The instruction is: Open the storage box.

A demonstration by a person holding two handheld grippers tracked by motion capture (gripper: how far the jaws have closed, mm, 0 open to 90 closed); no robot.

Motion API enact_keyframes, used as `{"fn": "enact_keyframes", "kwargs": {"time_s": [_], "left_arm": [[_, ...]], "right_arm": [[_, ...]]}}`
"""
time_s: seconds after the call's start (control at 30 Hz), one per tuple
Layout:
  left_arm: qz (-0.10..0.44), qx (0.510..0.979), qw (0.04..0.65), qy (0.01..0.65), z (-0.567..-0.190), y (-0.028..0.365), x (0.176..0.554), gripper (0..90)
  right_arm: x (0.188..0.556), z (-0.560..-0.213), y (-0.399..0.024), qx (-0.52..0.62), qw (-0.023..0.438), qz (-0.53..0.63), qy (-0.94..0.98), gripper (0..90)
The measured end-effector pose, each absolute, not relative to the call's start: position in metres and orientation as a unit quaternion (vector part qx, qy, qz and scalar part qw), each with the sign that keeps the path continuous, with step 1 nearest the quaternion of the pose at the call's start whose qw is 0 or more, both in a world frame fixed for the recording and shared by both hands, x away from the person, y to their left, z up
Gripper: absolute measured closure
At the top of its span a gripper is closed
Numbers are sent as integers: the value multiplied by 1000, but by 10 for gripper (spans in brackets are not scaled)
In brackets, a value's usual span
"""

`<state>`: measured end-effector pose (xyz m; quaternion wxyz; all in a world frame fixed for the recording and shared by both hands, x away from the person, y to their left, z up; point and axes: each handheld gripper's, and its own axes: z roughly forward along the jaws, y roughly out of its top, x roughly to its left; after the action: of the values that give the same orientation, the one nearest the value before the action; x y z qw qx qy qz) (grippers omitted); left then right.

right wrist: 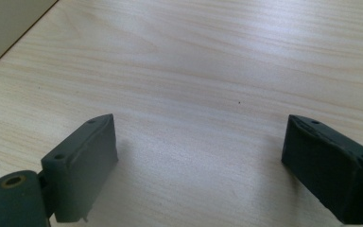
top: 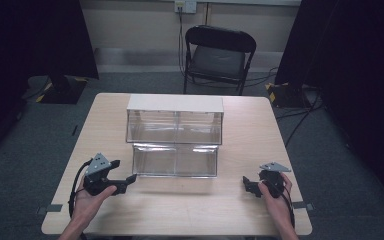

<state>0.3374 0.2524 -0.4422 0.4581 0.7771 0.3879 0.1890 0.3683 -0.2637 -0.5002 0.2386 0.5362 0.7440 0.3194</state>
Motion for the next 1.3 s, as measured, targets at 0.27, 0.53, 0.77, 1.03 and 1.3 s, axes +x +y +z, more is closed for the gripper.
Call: {"fn": "enact_keyframes", "kwargs": {"time_s": [0.27, 0.53, 0.77, 1.03, 1.3], "left_arm": [[170, 799, 434, 380, -450, 240, 343, 164], [174, 803, 425, 381, -457, 236, 349, 168], [181, 805, 416, 382, -459, 237, 353, 174], [163, 803, 419, 391, -462, 236, 357, 164], [152, 799, 435, 386, -460, 236, 355, 161]], "right_arm": [[368, -500, -264, 536, 239, 319, 744, 103], [368, -500, -264, 536, 239, 319, 744, 103], [368, -500, -264, 536, 239, 319, 744, 103], [368, -500, -264, 536, 239, 319, 744, 103], [368, -500, -264, 536, 239, 319, 744, 103]]}}
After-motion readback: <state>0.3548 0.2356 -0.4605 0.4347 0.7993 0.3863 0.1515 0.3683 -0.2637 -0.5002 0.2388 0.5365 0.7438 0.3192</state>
